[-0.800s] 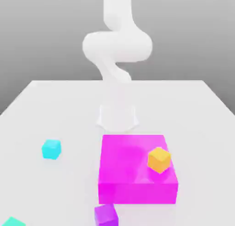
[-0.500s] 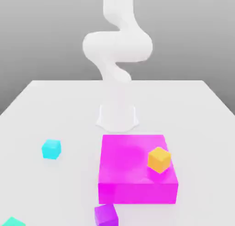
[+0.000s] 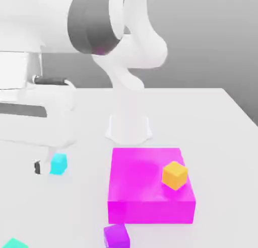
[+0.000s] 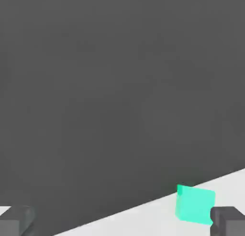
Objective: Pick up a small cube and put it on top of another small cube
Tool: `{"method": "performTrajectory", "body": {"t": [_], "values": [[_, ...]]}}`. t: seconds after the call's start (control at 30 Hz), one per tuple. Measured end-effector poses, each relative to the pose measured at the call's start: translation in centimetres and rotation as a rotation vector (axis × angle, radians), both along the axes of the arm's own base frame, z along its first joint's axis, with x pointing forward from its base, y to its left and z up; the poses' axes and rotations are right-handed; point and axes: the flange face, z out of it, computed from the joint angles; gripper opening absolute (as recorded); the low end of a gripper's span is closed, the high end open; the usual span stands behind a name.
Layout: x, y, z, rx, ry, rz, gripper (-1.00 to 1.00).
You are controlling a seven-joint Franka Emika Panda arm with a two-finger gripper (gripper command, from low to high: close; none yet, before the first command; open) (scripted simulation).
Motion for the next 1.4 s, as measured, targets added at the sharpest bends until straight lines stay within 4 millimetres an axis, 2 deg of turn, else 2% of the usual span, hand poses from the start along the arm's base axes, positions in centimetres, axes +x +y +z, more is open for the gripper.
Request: {"method": "performTrajectory", "body": {"t": [0.13,0.27,0.4,0.43,0.6,0.63,0.7,0.8,0.97,1.1,1.2,1.27,1.4], "values": [[-0.3,-2.8,-7.0,0.013,0.089,-0.05,0.0],[-1.5,-5.5,-14.1,0.023,0.177,-0.101,0.0],[-1.9,-6.1,-20.6,0.025,0.196,-0.111,0.0],[-1.9,-6.1,-21.5,0.025,0.197,-0.111,-1.0],[-1.9,-6.1,-21.5,0.026,0.197,-0.111,-1.0],[-1.9,-6.1,-22.0,0.026,0.197,-0.112,-1.0],[-1.9,-6.1,-20.4,0.026,0.197,-0.111,-1.0],[-1.9,-5.7,-16.2,0.026,0.197,-0.103,-1.0],[-2.2,3.2,-11.5,0.027,0.194,0.132,-1.0],[-4.0,10.8,-8.5,0.018,0.192,0.346,-1.0],[-6.2,17.1,-6.6,0.002,0.191,0.53,-1.0],[-8.1,20.5,-5.6,-0.011,0.19,0.645,-1.0],[-12.5,25.2,-3.8,-0.04,0.188,0.843,-1.0]]}}
